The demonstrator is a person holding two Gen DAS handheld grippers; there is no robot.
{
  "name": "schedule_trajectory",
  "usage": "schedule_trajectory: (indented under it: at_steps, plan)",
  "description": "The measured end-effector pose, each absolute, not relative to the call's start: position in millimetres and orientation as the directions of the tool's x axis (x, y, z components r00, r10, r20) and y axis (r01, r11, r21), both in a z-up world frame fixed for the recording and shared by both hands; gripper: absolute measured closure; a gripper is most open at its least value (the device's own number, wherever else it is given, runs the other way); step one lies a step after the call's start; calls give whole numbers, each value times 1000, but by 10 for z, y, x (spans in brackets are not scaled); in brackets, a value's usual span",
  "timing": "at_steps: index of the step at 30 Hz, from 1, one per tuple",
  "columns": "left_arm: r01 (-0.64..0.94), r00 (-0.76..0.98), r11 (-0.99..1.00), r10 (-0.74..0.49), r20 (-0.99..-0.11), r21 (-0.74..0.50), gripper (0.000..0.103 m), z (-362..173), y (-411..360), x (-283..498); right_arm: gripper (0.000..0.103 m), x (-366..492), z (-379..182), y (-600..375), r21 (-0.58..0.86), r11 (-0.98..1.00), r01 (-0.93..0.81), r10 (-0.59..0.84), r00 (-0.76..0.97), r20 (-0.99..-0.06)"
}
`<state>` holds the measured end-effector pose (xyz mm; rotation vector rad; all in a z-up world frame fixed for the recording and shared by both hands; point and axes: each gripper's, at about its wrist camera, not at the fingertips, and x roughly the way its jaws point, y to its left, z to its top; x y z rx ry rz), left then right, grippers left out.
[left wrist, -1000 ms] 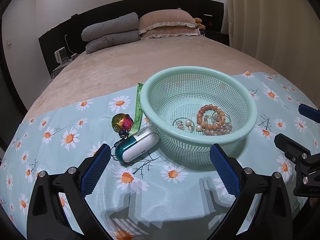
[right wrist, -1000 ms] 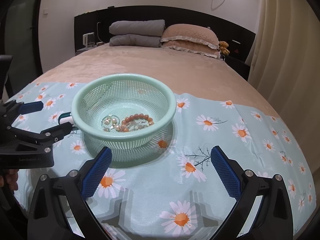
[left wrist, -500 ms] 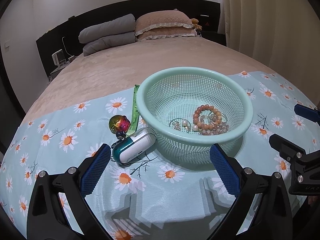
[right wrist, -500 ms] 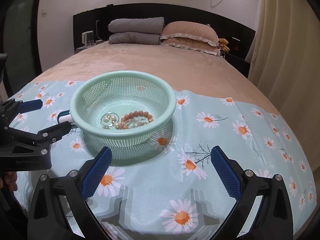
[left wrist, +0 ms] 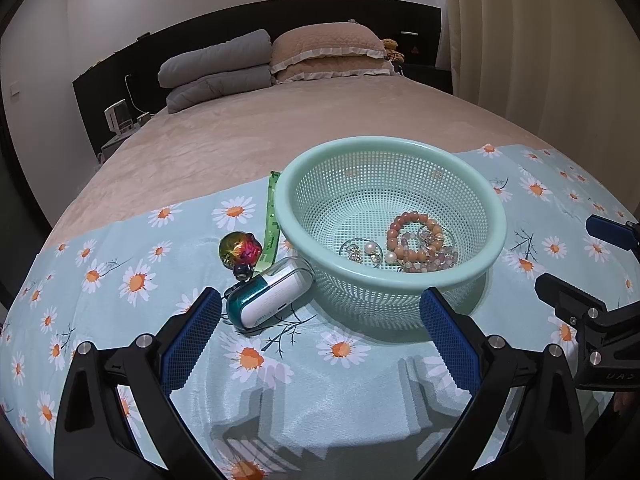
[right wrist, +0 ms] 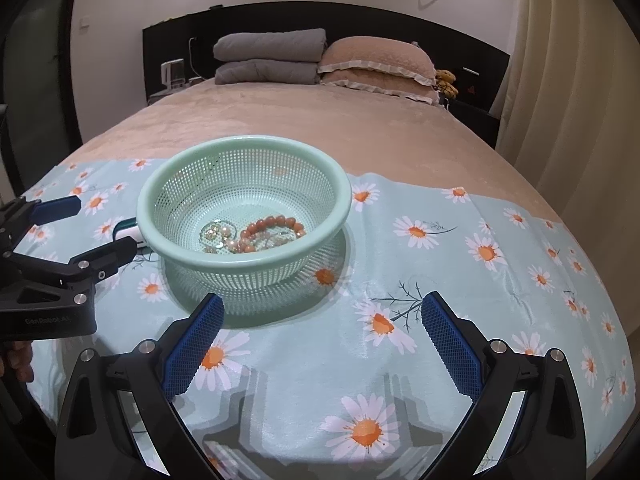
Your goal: Organize jewelry
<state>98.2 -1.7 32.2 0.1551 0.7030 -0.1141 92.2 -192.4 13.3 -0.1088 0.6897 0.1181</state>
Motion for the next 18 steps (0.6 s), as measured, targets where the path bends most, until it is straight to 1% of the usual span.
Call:
schedule_trajectory:
  at_steps: [12, 18]
  plan:
    - [155, 761, 982, -51, -646, 105, 6, 350, -15, 973, 8, 921, 125, -1900, -71, 986, -151, 71, 764, -641]
    - [157, 781, 981, -51, -622, 117, 6, 404, -27, 937, 8, 920, 121, -1903, -73, 985, -155, 73, 764, -641]
